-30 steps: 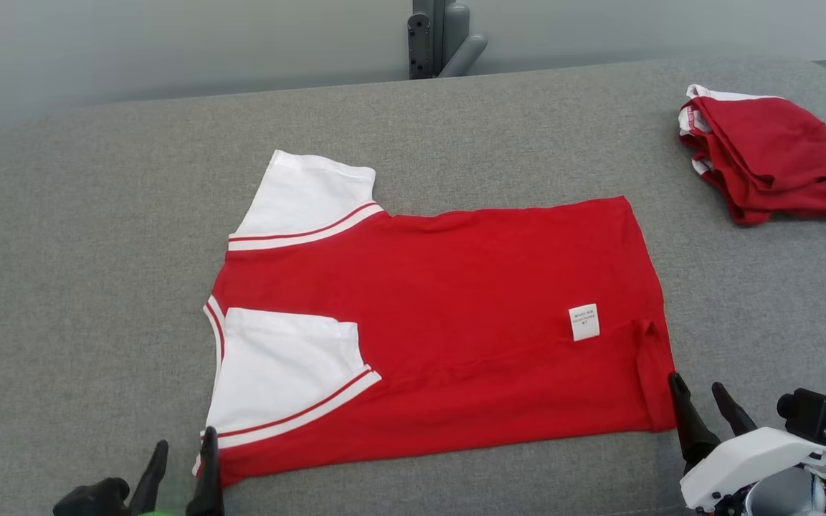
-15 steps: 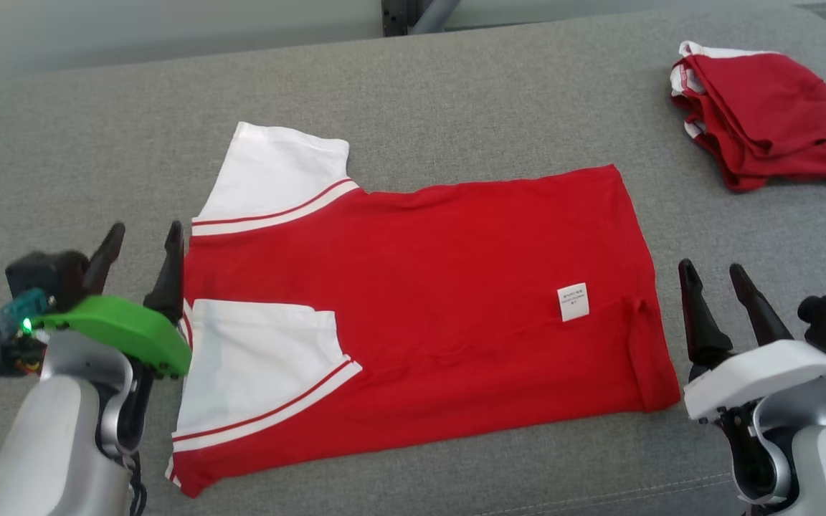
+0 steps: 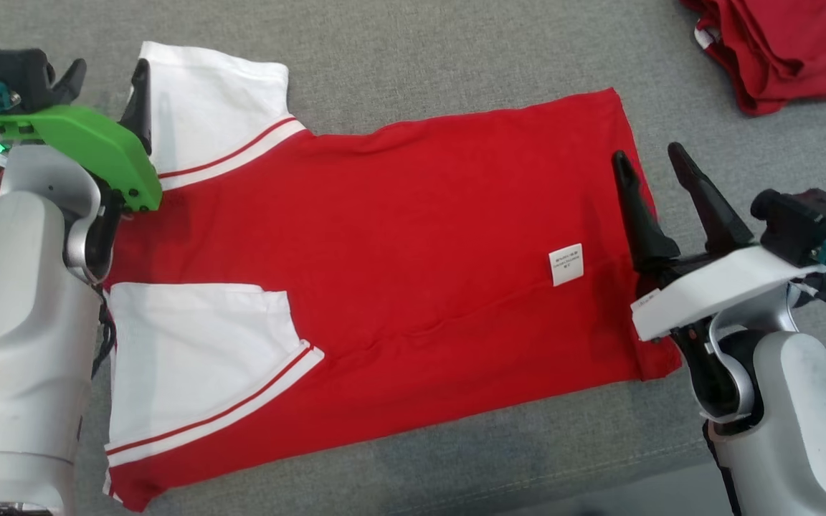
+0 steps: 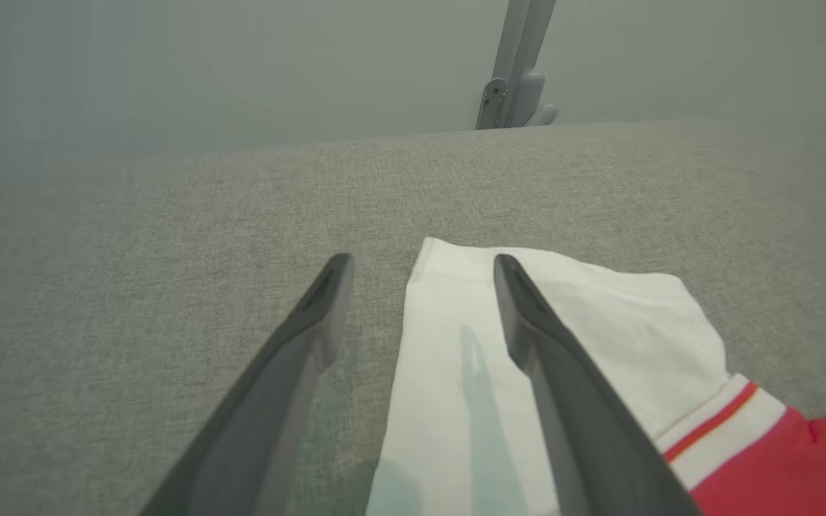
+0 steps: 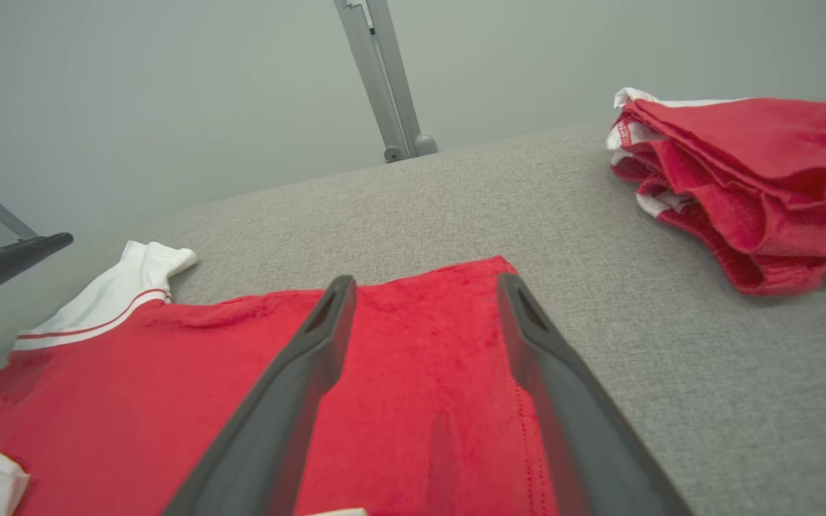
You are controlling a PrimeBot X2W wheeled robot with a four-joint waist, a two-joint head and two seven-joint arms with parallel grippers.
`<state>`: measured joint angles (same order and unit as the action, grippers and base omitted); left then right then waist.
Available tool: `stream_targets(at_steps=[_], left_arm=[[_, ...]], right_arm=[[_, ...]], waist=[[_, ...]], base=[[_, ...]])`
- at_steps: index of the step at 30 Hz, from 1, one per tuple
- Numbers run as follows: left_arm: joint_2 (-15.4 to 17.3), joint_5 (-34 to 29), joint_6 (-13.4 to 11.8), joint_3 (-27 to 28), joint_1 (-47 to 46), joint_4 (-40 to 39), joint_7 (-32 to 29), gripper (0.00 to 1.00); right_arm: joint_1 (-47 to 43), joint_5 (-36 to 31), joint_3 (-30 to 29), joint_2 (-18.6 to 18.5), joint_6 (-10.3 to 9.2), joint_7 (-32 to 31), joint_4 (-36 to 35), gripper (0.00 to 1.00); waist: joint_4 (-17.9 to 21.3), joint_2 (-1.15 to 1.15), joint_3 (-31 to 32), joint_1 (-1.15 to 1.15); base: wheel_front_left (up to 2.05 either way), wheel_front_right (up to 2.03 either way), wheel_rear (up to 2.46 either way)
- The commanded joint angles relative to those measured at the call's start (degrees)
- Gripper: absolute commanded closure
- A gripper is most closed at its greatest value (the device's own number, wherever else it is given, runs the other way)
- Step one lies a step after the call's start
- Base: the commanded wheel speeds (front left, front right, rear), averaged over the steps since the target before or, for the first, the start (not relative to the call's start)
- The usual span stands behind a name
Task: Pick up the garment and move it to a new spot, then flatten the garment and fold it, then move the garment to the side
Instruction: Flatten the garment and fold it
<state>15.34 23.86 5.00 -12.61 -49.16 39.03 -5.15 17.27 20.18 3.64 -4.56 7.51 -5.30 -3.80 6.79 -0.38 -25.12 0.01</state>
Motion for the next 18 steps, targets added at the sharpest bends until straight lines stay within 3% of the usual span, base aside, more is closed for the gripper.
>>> stream_targets(at_steps=[1, 13, 14, 15, 16, 17, 18], left_arm=[[0.6, -1.0, -0.4, 0.0, -2.7, 2.4, 0.4, 0.00], [0.4, -2.1, -0.3, -1.9, -8.8, 15.1, 2.5, 0.00], [0.2, -2.1, -0.1, -2.1, -8.9, 16.0, 2.6, 0.08], [0.0, -2.1, 0.0, -2.3, -9.1, 16.7, 2.7, 0.50], [-0.1, -2.0, 0.1, -2.5, -9.2, 17.3, 3.0, 0.63], [-0.2, -2.0, 0.3, -2.7, -9.4, 17.9, 3.1, 1.00], [-0.4, -2.1, 0.6, -3.0, -9.5, 18.4, 3.4, 1.00]], right_arm=[[1.9, 0.2, 1.1, -0.7, -0.04, 0.1, -0.2, 0.00], [4.9, 0.3, 2.1, -2.1, -0.05, 1.4, 0.9, 0.00], [4.9, 0.2, 2.2, -2.1, -0.05, 1.5, 1.0, 0.00], [4.9, 0.2, 2.2, -2.1, -0.05, 1.4, 1.0, 0.00], [5.0, 0.2, 2.3, -2.2, -0.05, 1.5, 1.0, 0.00], [5.1, 0.2, 2.2, -2.3, -0.05, 1.5, 1.1, 0.00], [5.1, 0.2, 2.1, -2.5, -0.05, 1.6, 1.1, 0.00]], waist=[[3.3, 0.38, -5.4, -0.01], [4.0, 0.38, -6.5, -0.01], [4.0, 0.38, -6.4, -0.01], [4.0, 0.38, -6.4, -0.01], [3.9, 0.38, -6.3, -0.01], [3.8, 0.38, -6.2, -0.01], [3.7, 0.38, -6.0, -0.01]], base=[[0.00, 0.00, 0.00], [0.00, 0.00, 0.00], [0.00, 0.00, 0.00], [0.00, 0.00, 0.00], [0.00, 0.00, 0.00], [0.00, 0.00, 0.00], [0.00, 0.00, 0.00]])
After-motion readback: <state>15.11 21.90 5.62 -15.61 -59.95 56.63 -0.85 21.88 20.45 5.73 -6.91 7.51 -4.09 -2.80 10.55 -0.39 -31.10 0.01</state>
